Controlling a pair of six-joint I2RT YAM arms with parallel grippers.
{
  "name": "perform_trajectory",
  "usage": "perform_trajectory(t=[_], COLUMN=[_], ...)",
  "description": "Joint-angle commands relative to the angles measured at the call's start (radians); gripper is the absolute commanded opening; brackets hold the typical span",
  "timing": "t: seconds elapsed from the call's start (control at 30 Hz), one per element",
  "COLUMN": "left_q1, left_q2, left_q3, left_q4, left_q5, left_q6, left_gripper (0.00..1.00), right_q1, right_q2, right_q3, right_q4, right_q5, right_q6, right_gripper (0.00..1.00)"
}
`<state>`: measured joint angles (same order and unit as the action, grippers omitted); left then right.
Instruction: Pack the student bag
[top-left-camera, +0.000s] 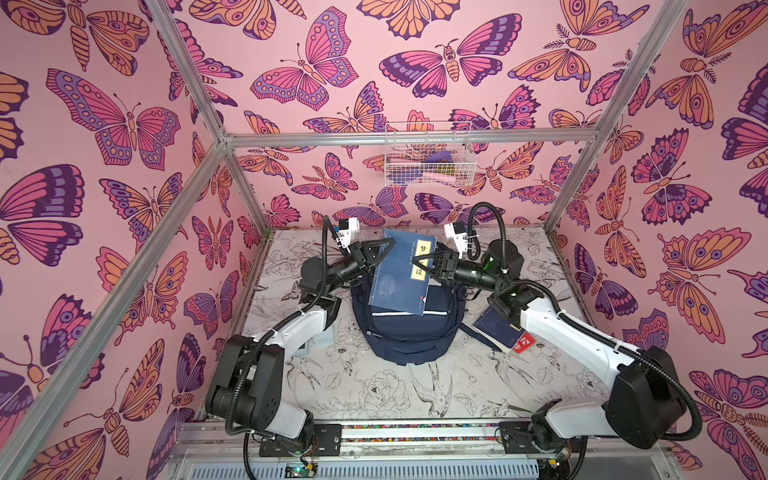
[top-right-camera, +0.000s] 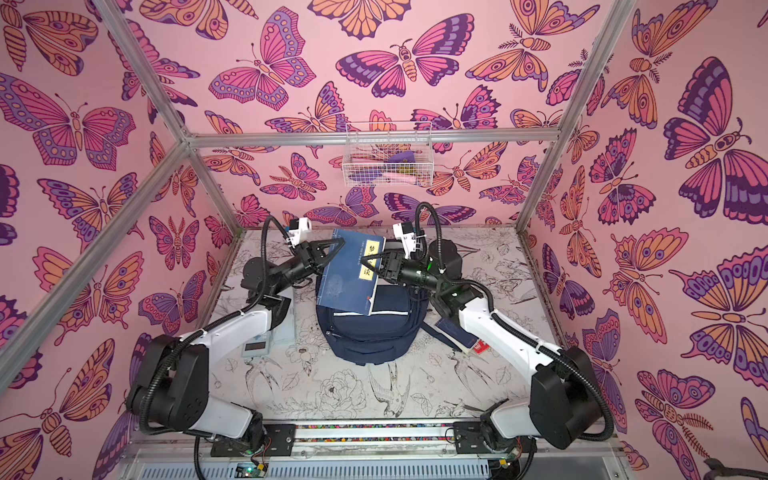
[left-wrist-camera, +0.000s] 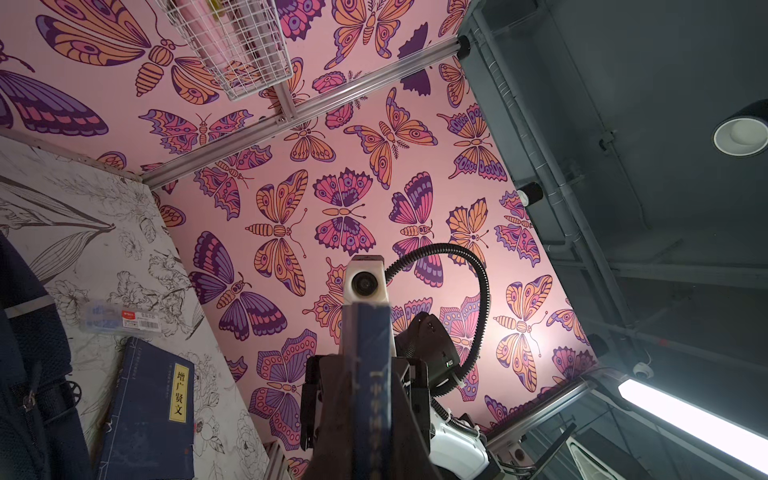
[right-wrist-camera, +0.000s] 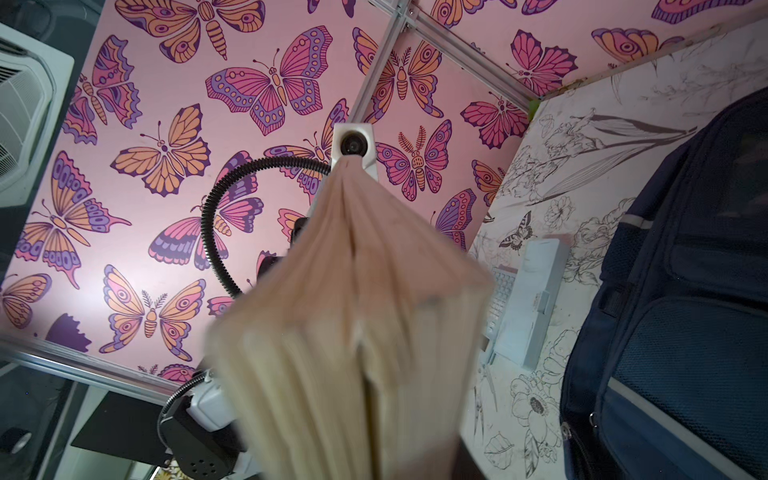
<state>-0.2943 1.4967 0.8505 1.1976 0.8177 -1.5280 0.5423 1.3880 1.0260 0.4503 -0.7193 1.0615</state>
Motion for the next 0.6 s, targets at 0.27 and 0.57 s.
perform_trajectory(t=[0.27, 0.57], left_q1=[0.021, -0.207], left_q2=[-0.070, -0.040], left_q3=[0.080, 0.406], left_q4=[-0.638, -1.755], left_q5=[0.008, -0.624], left_q6=[0.352, 1.163], left_gripper=[0.52, 0.61], right_q1=[-0.023, -0.332], right_q2=[-0.093, -0.179], right_q3=[0.092, 0.063], right_q4=[-0.481, -0.957], right_q5=[0.165, 0.491], right_q6=[-0.265, -0.282], right_gripper=[0.00, 0.00])
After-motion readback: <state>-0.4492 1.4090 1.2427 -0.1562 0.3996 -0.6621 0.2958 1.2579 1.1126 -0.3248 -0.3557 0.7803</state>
